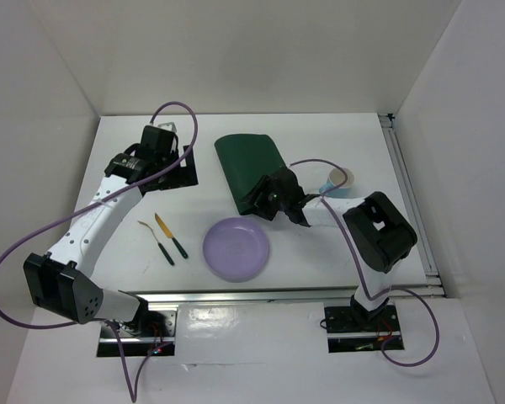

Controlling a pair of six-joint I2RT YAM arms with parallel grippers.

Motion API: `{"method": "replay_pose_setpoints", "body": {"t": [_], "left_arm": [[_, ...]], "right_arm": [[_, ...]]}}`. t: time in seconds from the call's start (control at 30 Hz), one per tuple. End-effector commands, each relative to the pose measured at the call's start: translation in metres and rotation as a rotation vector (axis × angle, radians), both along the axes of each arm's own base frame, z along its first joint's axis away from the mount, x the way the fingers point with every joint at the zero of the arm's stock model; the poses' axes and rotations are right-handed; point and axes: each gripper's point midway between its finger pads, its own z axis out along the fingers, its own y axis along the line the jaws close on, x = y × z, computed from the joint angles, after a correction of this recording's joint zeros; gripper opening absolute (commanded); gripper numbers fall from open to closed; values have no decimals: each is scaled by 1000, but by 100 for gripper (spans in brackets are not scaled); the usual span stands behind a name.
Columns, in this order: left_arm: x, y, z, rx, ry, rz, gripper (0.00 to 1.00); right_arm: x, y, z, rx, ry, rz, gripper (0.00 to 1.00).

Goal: Set the dinner table for one person

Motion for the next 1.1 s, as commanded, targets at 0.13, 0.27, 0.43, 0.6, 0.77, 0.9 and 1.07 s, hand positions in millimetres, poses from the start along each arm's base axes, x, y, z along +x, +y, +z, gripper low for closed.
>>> {"method": "replay_pose_setpoints", "body": {"t": [0.13,0.27,0.43,0.6,0.77,0.9,1.07], "left_arm": [[7,-3,11,-10,-34,-9,100],[5,-3,7,-7,-25,-9,100],[5,-7,1,-28,-15,-17,100],[8,-9,0,-41,-15,-4,100],[10,-25,7,-117,-44,-64,100],[9,-67,21,-331,-102,-196,98],[9,-113,34,-650,-190,-289,100]], "right_arm": [[23,8,19,53,-59,-63,47],[29,7,42,75,-97,-92,40],[47,6,62,73,-136,-123,30],[60,13,83,82,-188,-121,0],[88,21,163,108,-351,-81,0],[108,21,217,122,-448,-77,0],[120,15,258,144,-496,-99,0]]}}
